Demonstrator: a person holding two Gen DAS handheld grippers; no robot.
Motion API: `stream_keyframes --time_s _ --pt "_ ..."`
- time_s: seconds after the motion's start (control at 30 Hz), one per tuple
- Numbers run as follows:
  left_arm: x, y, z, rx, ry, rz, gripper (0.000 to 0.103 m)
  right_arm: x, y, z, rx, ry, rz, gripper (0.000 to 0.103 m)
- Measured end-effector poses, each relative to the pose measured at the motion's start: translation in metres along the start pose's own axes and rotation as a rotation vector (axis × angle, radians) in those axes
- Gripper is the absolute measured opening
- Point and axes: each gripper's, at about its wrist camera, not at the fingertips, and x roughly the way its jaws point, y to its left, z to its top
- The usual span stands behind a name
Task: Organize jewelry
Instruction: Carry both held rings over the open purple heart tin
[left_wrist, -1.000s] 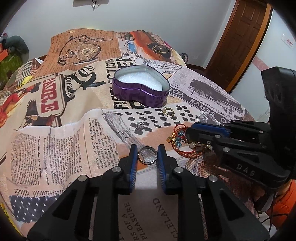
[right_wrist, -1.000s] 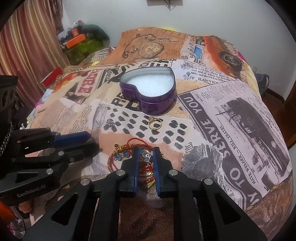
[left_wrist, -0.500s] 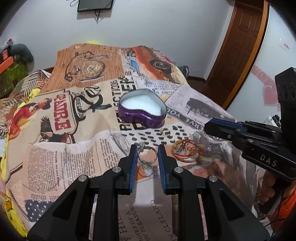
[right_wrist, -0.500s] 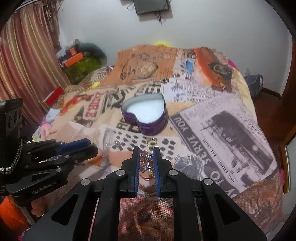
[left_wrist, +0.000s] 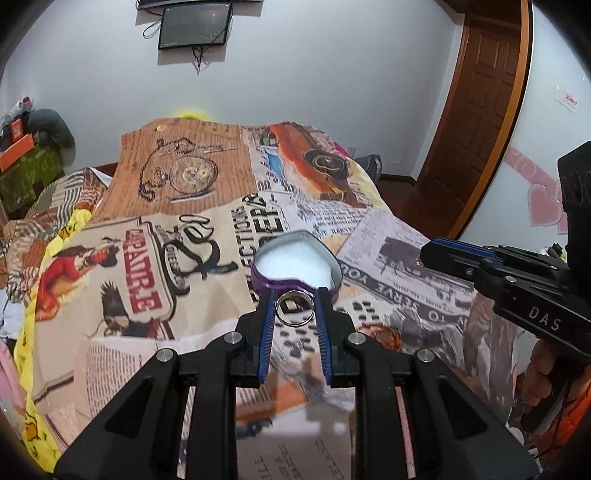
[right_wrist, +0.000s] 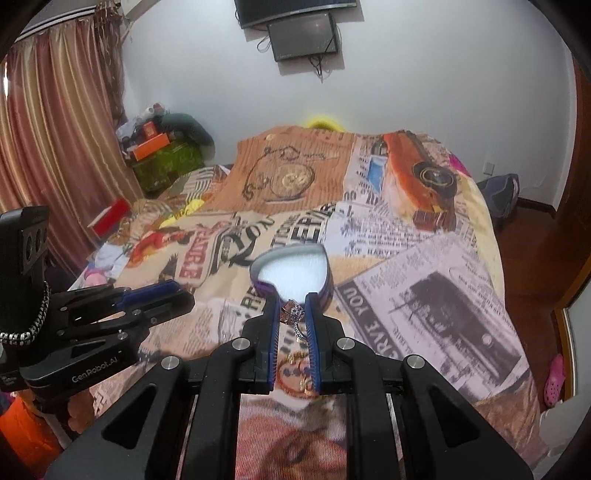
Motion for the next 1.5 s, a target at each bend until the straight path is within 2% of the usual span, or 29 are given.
stream_keyframes --time_s 0.63,1.07,1.27,1.5 --pt "0.059 0.021 0.043 0.024 0.016 0.005 0.021 0.053 -0.001 0.036 -0.030 -0.013 0.007 0.012" --pt "0.110 0.036 0.041 0.004 0.142 -0.048 0.021 0.109 -0.009 0.033 -0.040 0.114 0.021 0.012" --pt "0.120 0.037 0.040 0.009 0.160 -0.058 0.021 0.124 -0.018 0.025 -0.007 0.175 0.059 0.012" --pt "0.124 0.038 0.039 0.002 0.179 -0.069 0.021 0.128 -0.015 0.020 -0.033 0.200 0.048 0.012"
